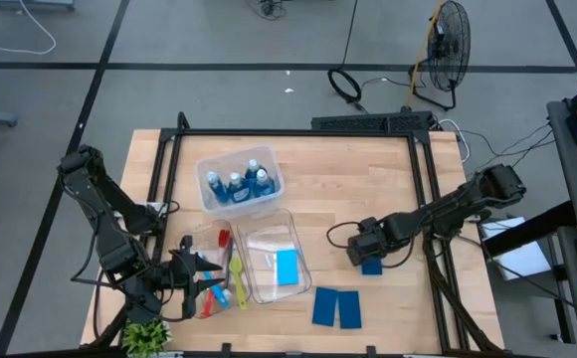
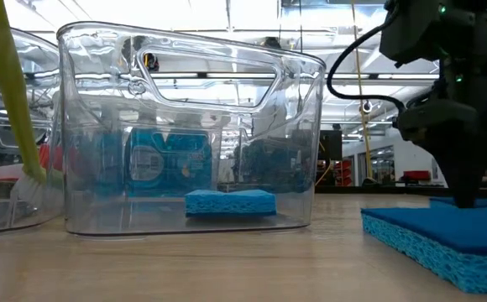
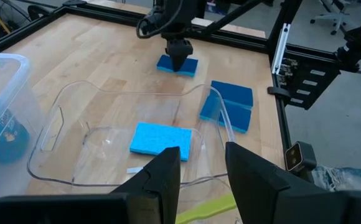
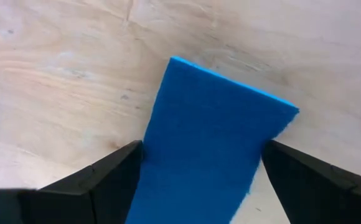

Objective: Pick & Place Kitchen Sink Supplies
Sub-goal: Put the blue sponge wipe into the right transparent bin

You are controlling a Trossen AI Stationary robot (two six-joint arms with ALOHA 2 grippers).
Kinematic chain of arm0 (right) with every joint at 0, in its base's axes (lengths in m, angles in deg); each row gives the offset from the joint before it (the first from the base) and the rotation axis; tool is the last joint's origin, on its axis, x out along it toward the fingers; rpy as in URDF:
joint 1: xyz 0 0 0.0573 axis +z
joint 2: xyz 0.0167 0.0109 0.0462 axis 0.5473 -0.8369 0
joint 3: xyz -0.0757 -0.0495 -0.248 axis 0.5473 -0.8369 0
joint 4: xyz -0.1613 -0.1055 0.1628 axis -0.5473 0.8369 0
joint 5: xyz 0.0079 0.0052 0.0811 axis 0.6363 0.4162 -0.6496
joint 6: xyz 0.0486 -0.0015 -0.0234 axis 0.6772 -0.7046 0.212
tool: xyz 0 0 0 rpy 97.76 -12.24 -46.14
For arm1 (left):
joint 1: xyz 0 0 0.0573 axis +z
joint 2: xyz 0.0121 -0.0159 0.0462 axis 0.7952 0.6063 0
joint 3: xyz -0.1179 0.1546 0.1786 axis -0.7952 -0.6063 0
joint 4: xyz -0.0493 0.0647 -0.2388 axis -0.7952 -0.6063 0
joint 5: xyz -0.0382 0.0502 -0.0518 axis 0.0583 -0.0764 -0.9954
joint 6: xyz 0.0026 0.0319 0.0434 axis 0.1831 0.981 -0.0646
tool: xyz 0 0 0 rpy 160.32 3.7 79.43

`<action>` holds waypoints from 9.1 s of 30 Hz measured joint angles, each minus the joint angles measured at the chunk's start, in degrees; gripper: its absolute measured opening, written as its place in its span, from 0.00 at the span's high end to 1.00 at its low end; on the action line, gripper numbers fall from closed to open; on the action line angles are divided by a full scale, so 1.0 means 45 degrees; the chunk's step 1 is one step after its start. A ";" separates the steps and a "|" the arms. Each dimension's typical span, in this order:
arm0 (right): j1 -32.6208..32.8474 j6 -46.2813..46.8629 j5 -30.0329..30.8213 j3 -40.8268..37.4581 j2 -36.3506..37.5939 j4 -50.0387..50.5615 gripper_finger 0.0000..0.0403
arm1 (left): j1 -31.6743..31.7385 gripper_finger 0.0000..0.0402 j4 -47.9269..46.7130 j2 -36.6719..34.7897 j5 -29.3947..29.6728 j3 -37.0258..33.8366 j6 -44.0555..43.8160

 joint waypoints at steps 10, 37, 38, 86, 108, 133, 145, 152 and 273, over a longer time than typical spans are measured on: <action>0.0000 -0.0483 0.0116 0.0015 -0.0529 -0.0208 0.21 | -0.0005 0.67 -0.0004 0.0000 0.0000 0.0000 0.0000; 0.1328 0.0147 0.0736 0.0000 -0.0558 0.0140 0.26 | 0.0000 0.67 -0.0002 0.0000 0.0002 0.0000 0.0000; 0.1300 0.0257 0.0728 0.0000 -0.0558 0.0157 0.26 | 0.0000 0.67 0.0000 0.0000 0.0004 0.0000 0.0000; 0.1767 -0.7263 0.6275 -0.0418 0.1574 -0.4904 0.95 | 0.0000 0.67 0.0000 -0.0005 0.0004 0.0005 0.0000; 0.0349 -1.6207 0.4929 0.0714 -0.3737 -2.1050 0.83 | 0.0000 0.67 -0.0004 -0.0004 0.0004 0.0005 0.0000; 0.0520 -1.4839 0.3270 0.1165 -0.5419 -2.2429 0.47 | -0.0005 0.67 0.0005 -0.0005 0.0005 0.0005 0.0000; 0.0714 -1.5594 0.1482 0.2621 -0.5440 -2.2076 0.22 | -0.0005 0.67 0.0004 -0.0005 -0.0085 0.0005 0.0000; 0.0699 -1.7002 0.6916 0.2987 -0.5381 -1.9951 0.22 | 0.0000 0.67 0.0002 -0.0005 -0.0158 0.0005 0.0000; 0.2919 -0.7756 -0.0872 0.1217 -0.0618 -0.4263 0.34 | 0.0000 0.67 0.0004 0.0000 -0.0233 0.0000 0.0000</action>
